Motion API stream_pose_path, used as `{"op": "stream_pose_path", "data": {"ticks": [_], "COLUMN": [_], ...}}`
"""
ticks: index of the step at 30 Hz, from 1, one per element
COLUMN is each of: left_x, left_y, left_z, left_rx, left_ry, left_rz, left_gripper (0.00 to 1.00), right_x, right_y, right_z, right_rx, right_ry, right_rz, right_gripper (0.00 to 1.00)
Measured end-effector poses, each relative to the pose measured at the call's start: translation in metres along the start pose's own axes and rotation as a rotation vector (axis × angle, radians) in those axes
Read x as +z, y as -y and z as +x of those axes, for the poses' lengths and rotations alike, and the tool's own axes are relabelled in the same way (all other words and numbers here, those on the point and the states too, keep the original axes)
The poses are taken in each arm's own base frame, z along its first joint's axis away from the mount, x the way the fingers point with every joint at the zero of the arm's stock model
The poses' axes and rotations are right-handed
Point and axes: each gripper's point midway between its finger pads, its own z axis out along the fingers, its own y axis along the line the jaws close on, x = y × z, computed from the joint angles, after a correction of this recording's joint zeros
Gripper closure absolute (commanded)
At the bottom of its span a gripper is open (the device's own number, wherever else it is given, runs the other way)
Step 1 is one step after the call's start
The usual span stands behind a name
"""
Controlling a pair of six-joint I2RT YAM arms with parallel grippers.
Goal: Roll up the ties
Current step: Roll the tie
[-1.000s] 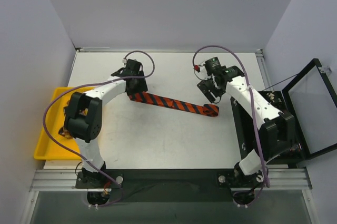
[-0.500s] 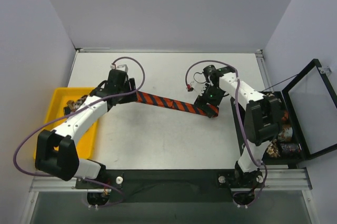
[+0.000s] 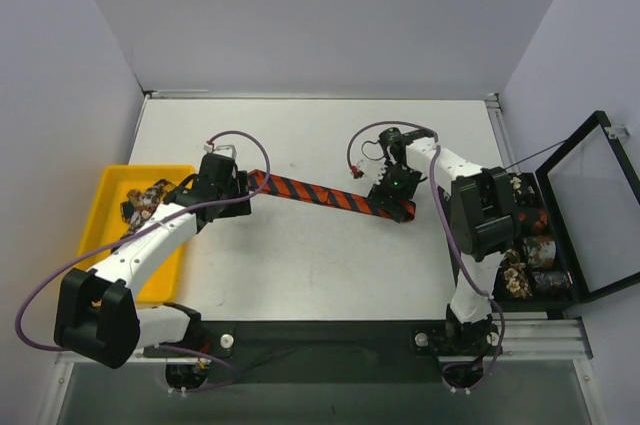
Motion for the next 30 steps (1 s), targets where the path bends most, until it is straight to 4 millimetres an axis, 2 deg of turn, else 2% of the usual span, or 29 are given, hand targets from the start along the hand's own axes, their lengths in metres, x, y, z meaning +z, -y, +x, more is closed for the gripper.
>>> {"op": "stream_pose_path", "data": {"ticks": [5, 15, 21, 22, 23, 25, 27, 30], "left_x": [0.001, 0.002, 0.002, 0.002, 0.002, 0.002, 0.002, 0.002], "left_y": [-0.001, 0.0, 0.0, 0.0, 0.0, -0.001, 0.0, -0.001], "left_z": [0.002, 0.001, 0.0, 0.0, 0.0, 0.0, 0.0, 0.0], "left_rx": [0.001, -0.001, -0.001, -0.001, -0.002, -0.002, -0.002, -0.002], "left_ry": [-0.004, 0.002, 0.005, 0.005, 0.006, 0.005, 0.006, 0.005], "left_rz": [-0.004, -0.002, -0.002, -0.003, -0.003, -0.003, -0.003, -0.003], "left_gripper": [0.31, 0.32, 0.31, 0.32, 0.31, 0.32, 0.32, 0.31], "right_x": [0.014, 0.025, 0.029, 0.029, 0.029, 0.029, 0.029, 0.028], "right_y": [0.001, -0.006, -0.006, -0.006, -0.006, -0.007, -0.007, -0.007], "right_z": [0.0, -0.004, -0.002, -0.002, -0.001, 0.0, 0.0, 0.0], "right_rx": [-0.011, -0.043, -0.05, -0.049, -0.052, -0.05, -0.053, -0.053], "right_ry": [-0.026, -0.054, -0.072, -0.075, -0.077, -0.085, -0.09, -0.097], "right_rz": [-0.01, -0.02, -0.013, -0.013, -0.012, -0.009, -0.005, 0.003], "right_gripper": [0.14, 0.31, 0.54, 0.63, 0.68, 0.73, 0.73, 0.51]}}
